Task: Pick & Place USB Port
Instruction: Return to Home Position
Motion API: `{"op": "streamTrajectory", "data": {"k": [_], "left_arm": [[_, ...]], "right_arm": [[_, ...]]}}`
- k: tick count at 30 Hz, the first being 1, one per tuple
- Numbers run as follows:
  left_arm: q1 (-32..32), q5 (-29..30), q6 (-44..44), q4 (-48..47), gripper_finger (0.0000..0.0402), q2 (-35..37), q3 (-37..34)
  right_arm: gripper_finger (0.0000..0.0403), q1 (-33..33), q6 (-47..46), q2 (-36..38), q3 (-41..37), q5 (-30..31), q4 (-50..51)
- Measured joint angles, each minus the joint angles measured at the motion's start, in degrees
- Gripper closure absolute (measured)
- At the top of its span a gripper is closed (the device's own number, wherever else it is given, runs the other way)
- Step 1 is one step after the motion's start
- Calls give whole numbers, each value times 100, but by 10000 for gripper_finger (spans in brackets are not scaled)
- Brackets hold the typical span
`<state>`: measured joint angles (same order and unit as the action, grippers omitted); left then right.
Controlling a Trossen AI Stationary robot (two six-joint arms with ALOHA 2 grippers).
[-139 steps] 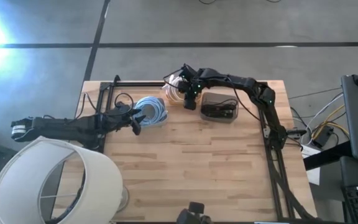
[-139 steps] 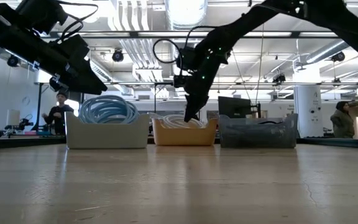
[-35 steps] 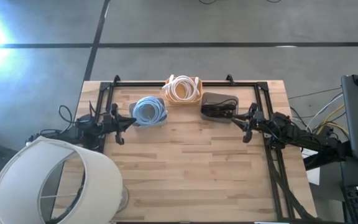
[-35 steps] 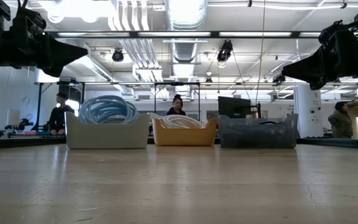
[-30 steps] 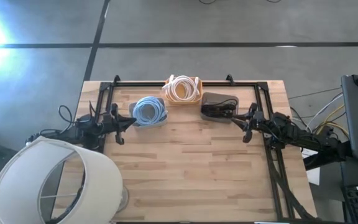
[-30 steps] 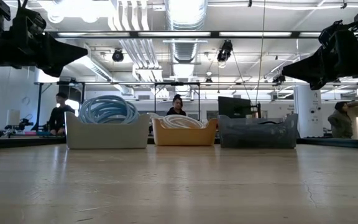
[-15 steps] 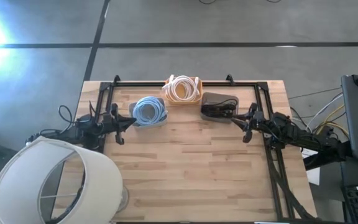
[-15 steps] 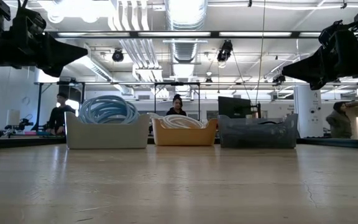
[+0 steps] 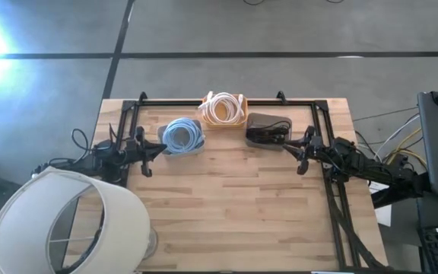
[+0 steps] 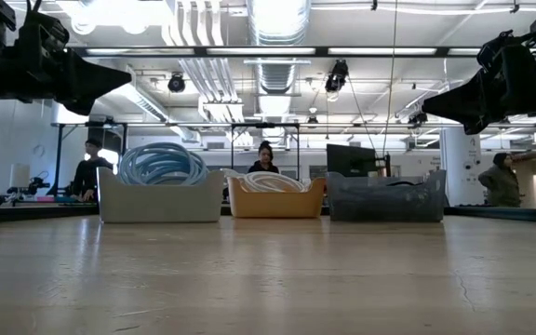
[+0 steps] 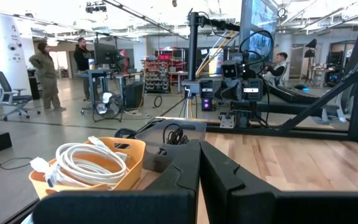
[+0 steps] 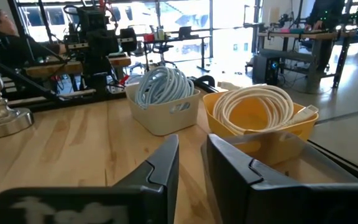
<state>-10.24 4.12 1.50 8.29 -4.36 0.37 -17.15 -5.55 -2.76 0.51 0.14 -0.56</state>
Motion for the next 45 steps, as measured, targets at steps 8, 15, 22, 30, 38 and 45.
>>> {"op": "streamTrajectory", "data": {"k": [8, 15, 22, 30, 38, 45], "left_arm": [[0, 0, -1, -6, 388, -2, 21], [0, 0, 0, -45, 388, -2, 21], [-1, 0, -1, -45, 388, -2, 21], [0, 0, 0, -45, 388, -2, 23], [0, 0, 0, -43, 388, -2, 23], [-2, 0, 0, -43, 388, -2, 25]], "right_arm": [[335, 0, 12, 0, 2, 0, 0], [326, 0, 2, 0, 2, 0, 1], [317, 0, 12, 0, 2, 0, 1], [317, 0, 7, 0, 4, 0, 2], [332, 0, 11, 0, 4, 0, 0], [332, 0, 7, 0, 4, 0, 0]]}}
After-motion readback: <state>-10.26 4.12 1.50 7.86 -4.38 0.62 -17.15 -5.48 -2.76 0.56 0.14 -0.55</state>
